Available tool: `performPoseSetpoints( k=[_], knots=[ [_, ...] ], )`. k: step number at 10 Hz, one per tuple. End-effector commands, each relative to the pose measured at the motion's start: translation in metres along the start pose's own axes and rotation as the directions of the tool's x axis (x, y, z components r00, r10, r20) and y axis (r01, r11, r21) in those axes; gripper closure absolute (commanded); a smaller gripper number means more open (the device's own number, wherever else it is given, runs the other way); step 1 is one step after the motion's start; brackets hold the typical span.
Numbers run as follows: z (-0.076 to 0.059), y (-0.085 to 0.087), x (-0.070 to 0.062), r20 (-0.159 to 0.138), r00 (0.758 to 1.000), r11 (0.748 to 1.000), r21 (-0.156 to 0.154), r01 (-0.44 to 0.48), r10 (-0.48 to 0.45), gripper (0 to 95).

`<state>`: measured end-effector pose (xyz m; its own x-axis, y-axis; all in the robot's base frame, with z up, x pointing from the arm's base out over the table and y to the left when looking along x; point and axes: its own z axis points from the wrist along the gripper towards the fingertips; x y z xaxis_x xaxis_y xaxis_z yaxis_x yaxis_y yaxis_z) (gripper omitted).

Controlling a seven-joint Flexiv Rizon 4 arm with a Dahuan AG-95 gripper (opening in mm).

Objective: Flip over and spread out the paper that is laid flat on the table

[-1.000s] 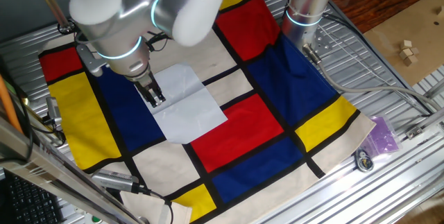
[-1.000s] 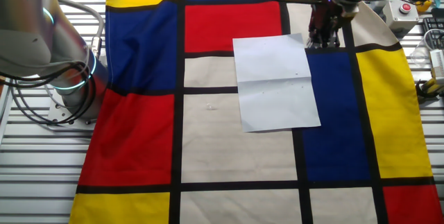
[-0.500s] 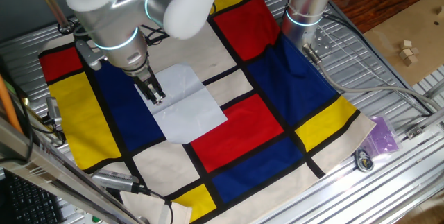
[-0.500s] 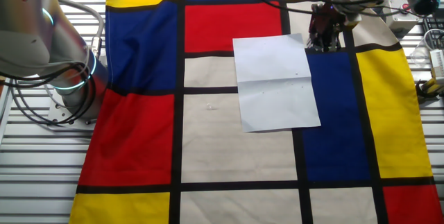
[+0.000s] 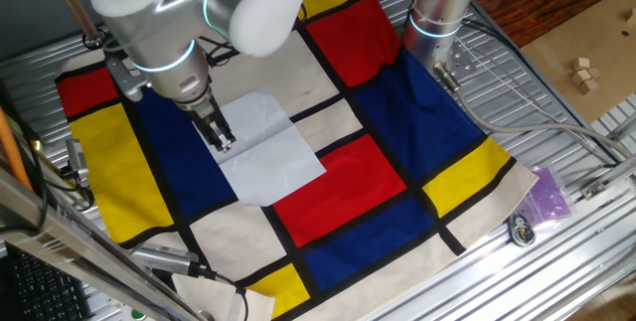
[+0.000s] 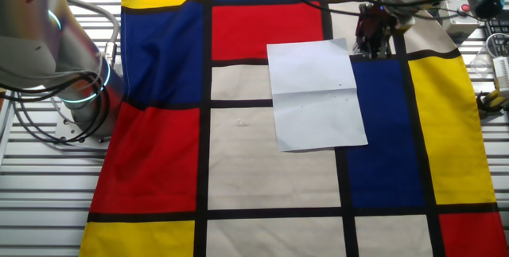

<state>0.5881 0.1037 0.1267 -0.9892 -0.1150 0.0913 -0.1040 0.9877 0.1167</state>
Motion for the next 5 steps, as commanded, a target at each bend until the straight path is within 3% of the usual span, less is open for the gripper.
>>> performPoseSetpoints(
  k=[1, 3, 4, 5],
  knots=[
    [0.017, 0.028, -0.019, 0.000, 1.000, 1.000, 0.004, -0.026, 0.026, 76.0],
    [0.030, 0.046, -0.025, 0.002, 0.999, 0.999, 0.020, -0.048, 0.048, 76.0],
    [0.044, 0.057, -0.029, 0.008, 0.998, 0.998, 0.021, -0.063, 0.063, 76.0],
    [0.049, 0.059, -0.029, 0.009, 0.998, 0.998, 0.023, -0.066, 0.065, 76.0]
  ],
)
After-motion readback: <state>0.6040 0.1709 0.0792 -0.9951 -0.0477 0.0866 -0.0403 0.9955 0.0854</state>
